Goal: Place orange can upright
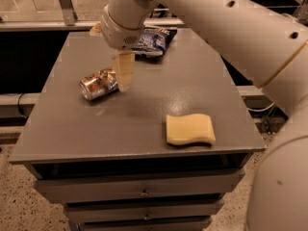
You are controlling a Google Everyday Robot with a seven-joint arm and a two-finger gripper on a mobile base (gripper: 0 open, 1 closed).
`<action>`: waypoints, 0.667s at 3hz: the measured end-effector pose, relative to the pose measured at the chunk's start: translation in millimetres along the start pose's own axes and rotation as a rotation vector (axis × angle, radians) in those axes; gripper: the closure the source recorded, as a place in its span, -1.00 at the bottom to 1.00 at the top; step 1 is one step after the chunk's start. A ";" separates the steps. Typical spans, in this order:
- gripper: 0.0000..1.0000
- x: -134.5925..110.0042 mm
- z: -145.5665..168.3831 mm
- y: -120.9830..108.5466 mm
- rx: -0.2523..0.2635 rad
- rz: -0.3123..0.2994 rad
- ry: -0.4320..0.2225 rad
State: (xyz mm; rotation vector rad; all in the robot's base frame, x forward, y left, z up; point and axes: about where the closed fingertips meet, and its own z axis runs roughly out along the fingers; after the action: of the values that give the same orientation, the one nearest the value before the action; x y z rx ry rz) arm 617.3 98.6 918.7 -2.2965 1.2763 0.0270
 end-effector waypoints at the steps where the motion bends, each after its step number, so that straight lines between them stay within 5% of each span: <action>1: -1.00 0.4 27.6 -3.5 -0.063 -0.051 0.048; 2: -1.00 8.9 45.1 -1.1 -0.110 -0.076 0.107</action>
Offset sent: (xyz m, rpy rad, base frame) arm 0.0267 0.0028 -0.0650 -0.2964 0.0027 0.0419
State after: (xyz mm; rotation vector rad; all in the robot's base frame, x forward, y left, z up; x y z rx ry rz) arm 633.2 111.9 877.7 -2.4684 1.2680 -0.0534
